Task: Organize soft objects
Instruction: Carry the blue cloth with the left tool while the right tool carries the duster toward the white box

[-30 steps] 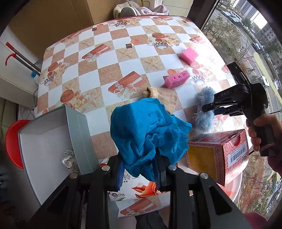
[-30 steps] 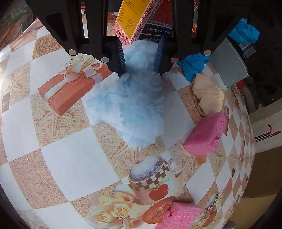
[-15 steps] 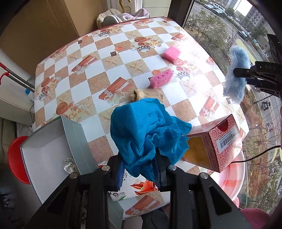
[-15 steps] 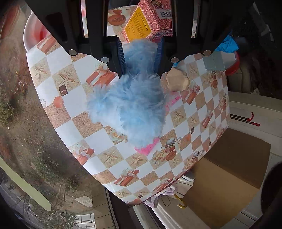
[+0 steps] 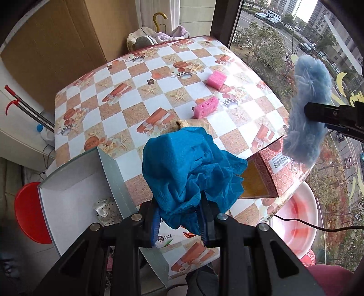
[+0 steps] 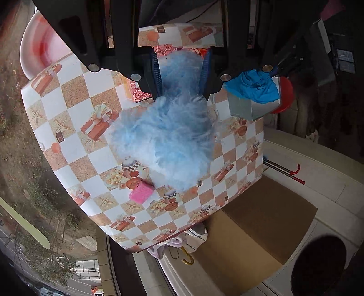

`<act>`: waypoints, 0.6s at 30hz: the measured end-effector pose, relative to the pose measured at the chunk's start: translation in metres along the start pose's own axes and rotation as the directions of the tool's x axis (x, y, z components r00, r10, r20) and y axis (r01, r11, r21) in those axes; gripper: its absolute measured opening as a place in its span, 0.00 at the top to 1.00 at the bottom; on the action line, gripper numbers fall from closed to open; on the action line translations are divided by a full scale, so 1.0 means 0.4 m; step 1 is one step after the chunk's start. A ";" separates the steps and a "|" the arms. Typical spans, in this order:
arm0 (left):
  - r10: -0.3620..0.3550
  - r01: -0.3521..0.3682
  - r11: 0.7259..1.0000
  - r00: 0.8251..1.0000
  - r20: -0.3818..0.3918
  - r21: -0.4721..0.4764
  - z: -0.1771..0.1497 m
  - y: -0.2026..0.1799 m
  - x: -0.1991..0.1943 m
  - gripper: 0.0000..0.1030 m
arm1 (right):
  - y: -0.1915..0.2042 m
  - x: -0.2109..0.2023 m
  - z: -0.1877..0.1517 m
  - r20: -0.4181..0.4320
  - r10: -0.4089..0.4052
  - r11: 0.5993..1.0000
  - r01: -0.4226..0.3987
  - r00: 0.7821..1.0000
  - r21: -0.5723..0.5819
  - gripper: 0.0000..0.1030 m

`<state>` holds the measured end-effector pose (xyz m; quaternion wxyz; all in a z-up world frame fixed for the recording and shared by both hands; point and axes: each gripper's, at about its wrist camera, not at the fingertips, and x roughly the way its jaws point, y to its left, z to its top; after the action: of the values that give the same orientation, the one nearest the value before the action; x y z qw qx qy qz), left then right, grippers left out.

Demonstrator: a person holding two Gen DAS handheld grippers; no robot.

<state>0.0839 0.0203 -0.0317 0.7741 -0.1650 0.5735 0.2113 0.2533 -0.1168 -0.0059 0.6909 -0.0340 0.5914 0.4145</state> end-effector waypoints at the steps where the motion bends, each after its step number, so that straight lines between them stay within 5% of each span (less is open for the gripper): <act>1: 0.004 -0.004 1.000 1.000 0.004 -0.008 -0.011 0.009 -0.006 0.70 | 0.019 0.002 -0.017 -0.004 0.009 1.000 -0.009 1.000 -0.006 0.69; 18: 0.062 -0.057 0.980 0.998 0.022 -0.192 -0.186 0.179 -0.071 0.70 | 0.259 0.099 -0.155 -0.142 0.065 0.976 -0.092 0.988 -0.196 0.69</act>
<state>-0.0212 0.0405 -0.0267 0.7557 -0.2186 0.5444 0.2910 0.1390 -0.0612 -0.0120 0.6255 -0.1085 0.5922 0.4962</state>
